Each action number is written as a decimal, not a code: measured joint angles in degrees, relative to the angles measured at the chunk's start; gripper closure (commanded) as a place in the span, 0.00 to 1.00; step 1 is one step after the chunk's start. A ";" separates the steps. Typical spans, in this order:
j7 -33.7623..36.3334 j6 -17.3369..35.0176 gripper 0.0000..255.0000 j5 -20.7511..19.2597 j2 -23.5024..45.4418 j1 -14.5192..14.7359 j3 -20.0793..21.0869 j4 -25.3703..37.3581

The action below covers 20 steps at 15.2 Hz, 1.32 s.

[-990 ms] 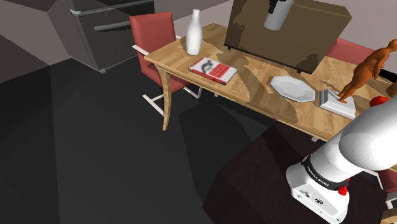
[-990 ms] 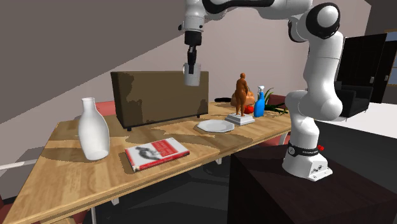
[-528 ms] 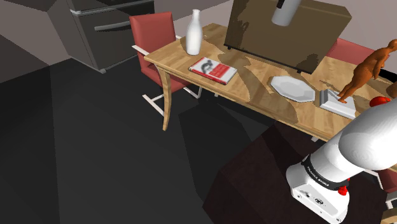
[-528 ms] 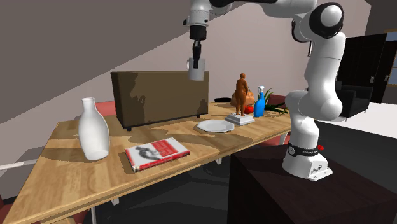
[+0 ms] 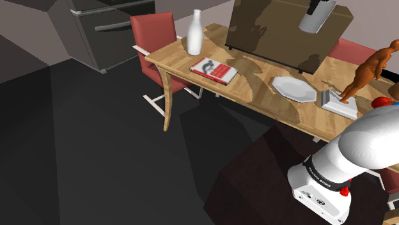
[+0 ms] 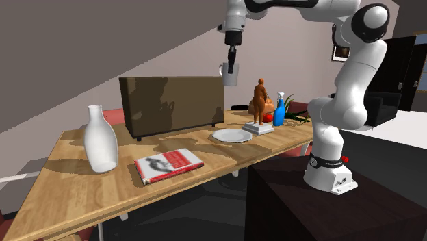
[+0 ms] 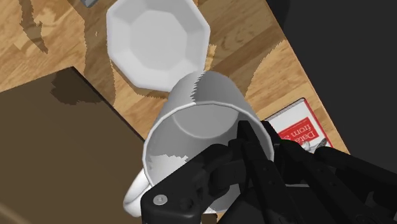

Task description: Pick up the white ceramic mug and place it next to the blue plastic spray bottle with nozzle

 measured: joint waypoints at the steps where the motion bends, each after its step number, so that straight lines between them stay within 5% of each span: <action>1: -0.50 0.04 1.00 -0.49 -1.60 -0.39 -0.29 -1.52; 13: -11.14 -5.23 1.00 -7.81 -17.76 -6.38 -6.74 -10.58; 20: -19.28 -9.11 1.00 -12.84 -23.10 -9.47 -12.25 -10.16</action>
